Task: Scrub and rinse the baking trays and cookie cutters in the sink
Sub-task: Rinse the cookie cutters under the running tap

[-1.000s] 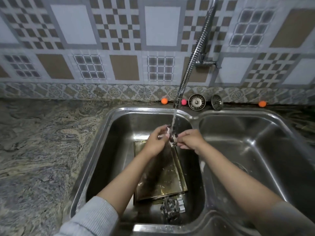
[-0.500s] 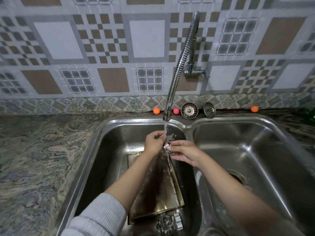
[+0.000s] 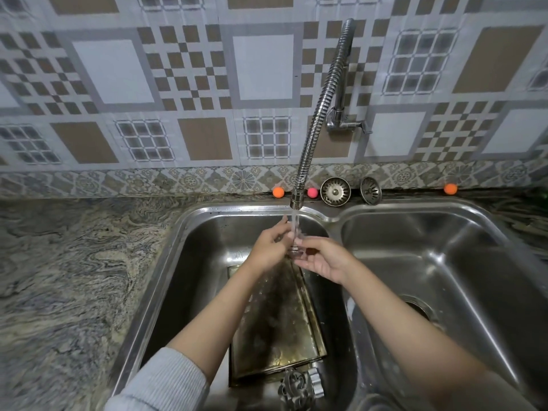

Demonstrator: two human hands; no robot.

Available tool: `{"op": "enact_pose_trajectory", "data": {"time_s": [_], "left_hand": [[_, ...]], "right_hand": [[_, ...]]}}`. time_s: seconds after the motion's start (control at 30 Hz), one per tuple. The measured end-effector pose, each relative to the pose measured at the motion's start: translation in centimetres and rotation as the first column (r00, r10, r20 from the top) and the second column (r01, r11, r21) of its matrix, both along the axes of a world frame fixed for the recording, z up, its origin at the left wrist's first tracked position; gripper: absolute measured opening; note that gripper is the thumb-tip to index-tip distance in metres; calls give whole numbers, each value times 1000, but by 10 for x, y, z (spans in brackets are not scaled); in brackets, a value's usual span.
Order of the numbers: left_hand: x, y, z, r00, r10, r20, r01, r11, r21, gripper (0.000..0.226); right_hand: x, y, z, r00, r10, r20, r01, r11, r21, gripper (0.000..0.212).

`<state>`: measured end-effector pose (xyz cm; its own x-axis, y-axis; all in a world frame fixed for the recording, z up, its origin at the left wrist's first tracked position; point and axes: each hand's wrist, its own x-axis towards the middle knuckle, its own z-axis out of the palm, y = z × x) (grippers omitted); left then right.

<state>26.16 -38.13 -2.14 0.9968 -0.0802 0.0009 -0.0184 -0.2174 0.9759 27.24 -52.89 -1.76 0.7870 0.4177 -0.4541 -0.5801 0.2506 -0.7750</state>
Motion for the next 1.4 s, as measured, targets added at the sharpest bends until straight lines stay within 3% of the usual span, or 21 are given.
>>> {"op": "enact_pose_trajectory", "data": {"time_s": [0.2,0.37,0.5,0.8,0.97,1.17,1.4], "left_hand": [[-7,10,1,993,-8,117,18,996,-83,31],[-11,5,0,990,100,99,-87,989,-121,32],[-14,0,0,982,159,101,-145,980,-135,31],[-17,8,-11,931,329,160,-334,943,5,23],[-24,-16,-17,939,255,233,-290,948,133,19],[-23,-32,-19,962,194,193,-213,973,83,31],[-11,-32,-7,946,311,94,-308,950,-38,16]], "right_hand": [[3,3,8,998,-11,-57,7,998,-60,25],[8,9,15,999,-33,16,36,979,-199,27],[7,12,14,990,-88,108,117,945,-306,17],[7,5,12,939,-223,262,293,918,-268,16],[2,-6,8,928,-280,246,352,875,-332,17],[-3,-24,4,917,-351,188,397,847,-354,21],[-4,-26,10,928,-348,130,371,876,-308,19]]}}
